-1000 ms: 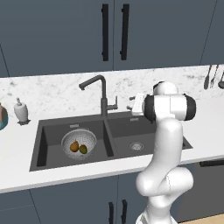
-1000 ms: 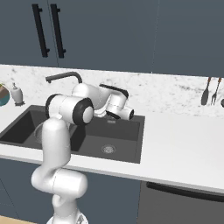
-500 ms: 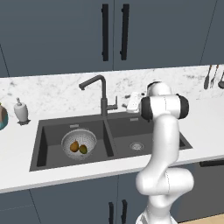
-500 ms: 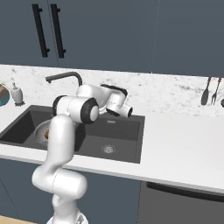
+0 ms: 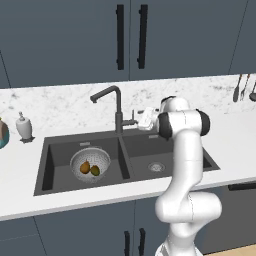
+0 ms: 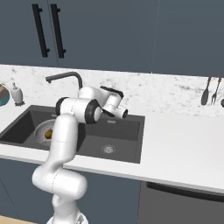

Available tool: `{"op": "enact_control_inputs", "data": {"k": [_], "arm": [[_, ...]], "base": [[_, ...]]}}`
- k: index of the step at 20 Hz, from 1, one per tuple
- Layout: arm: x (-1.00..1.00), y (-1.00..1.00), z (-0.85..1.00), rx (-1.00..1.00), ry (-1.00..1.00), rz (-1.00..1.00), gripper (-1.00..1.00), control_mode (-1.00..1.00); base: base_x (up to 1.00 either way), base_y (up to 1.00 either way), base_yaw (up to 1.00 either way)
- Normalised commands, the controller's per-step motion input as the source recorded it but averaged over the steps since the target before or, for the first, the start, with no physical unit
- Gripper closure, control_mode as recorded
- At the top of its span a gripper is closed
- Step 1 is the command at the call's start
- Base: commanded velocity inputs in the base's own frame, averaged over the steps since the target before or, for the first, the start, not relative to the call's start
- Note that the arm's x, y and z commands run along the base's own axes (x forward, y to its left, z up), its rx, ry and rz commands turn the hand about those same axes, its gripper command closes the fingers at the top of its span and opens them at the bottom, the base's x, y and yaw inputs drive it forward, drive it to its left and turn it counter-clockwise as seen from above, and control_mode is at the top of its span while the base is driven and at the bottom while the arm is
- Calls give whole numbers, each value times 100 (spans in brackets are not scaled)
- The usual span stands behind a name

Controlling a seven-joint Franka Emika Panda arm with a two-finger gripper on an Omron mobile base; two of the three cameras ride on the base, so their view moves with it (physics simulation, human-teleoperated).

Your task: Put the colander in the sink, put the pear, mango in the colander, and turn on the sink faucet and pour water over the colander.

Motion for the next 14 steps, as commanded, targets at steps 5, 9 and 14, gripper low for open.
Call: {"op": "enact_control_inputs", "data": {"k": [5,9,14], "arm": [[27,7,-3,0,0,-16,-100,-100],[14,8,0,0,0,-13,-100,-100],[19,2,0,0,0,-12,-100,-100]], "base": [[0,0,0],[0,0,0],[0,0,0]]}}
